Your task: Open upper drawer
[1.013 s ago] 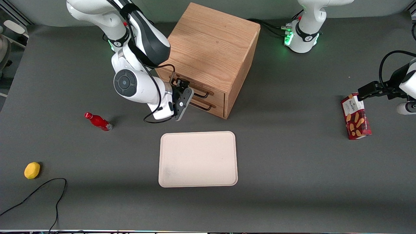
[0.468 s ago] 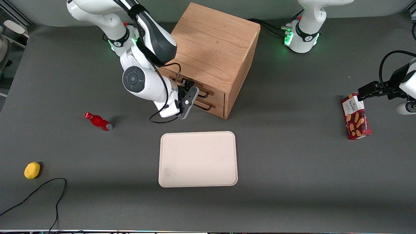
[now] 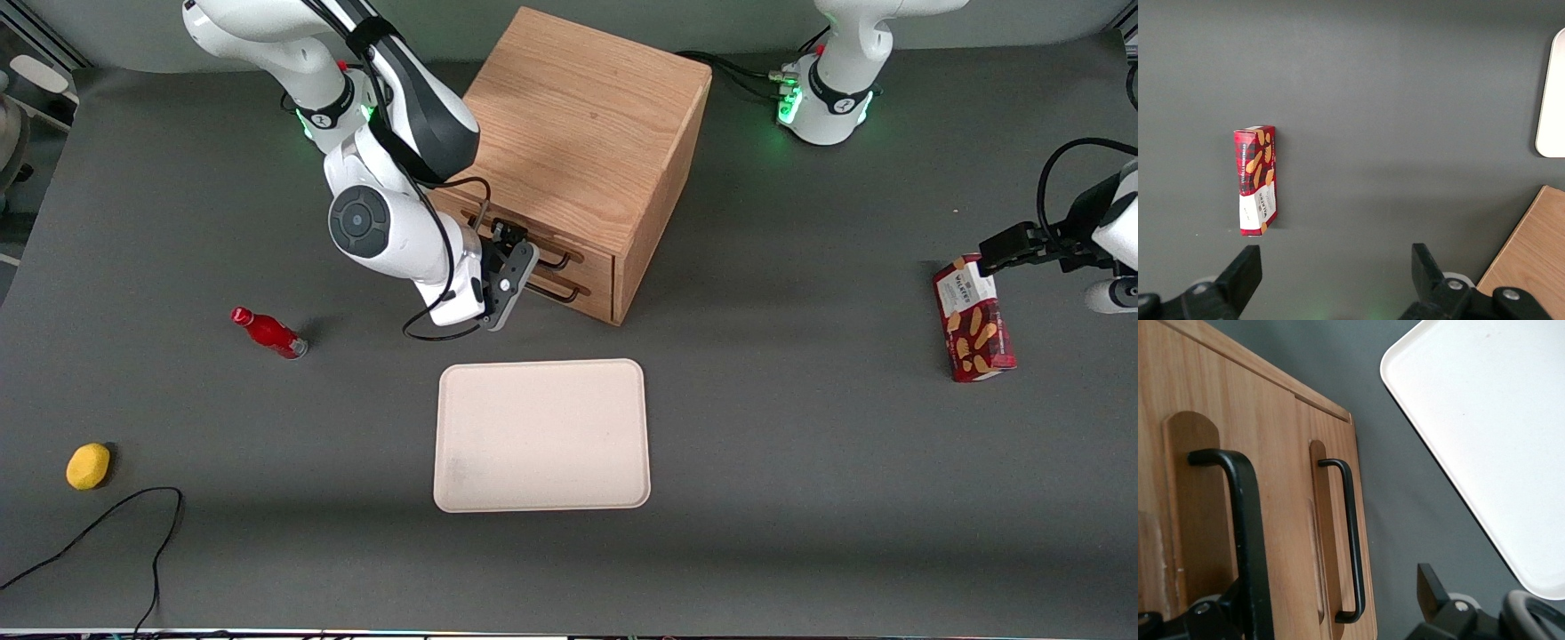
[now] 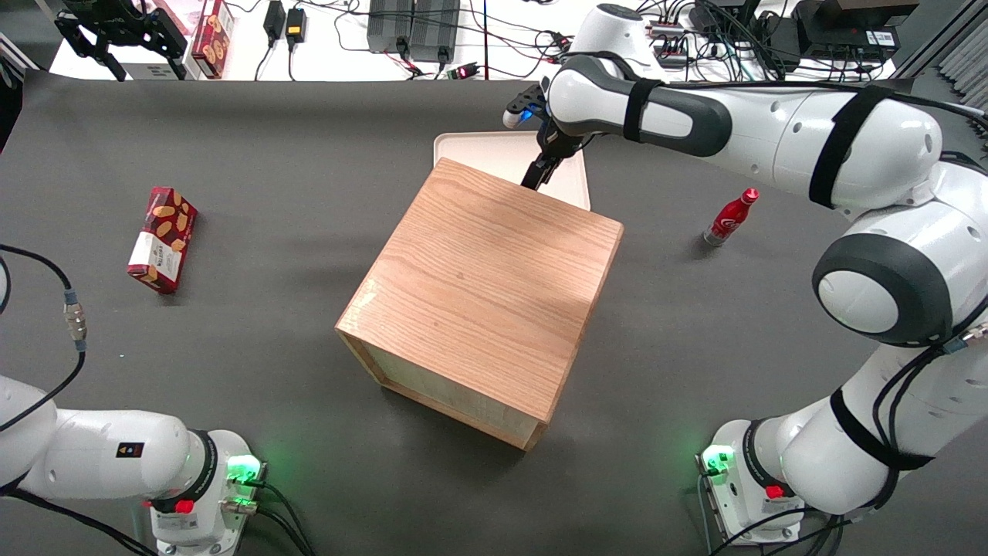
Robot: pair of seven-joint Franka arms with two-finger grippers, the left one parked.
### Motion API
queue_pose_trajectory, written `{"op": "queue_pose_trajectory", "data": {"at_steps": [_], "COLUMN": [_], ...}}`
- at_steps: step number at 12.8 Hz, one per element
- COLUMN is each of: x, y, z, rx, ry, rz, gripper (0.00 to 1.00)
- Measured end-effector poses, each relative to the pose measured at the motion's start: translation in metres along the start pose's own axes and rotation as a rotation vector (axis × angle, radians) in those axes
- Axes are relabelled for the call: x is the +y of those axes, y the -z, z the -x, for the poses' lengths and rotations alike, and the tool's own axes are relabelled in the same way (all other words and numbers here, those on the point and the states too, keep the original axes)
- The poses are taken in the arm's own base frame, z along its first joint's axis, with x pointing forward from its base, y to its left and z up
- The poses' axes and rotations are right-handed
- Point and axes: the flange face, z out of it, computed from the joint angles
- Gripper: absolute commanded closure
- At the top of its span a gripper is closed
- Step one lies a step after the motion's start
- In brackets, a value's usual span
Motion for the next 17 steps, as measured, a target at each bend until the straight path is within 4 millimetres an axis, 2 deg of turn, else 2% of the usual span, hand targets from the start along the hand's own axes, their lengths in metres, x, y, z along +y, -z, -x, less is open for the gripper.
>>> {"op": "queue_pose_trajectory", "data": {"at_steps": [9,17], "x": [0.029,0.050], "y": [0.004,0.019], "z": [0.008,0.012], "rx": [0.024,0.055], "ry": [-0.001,-0.017], "rz": [0.033,0.050], "gripper": [0.00,0.00]}}
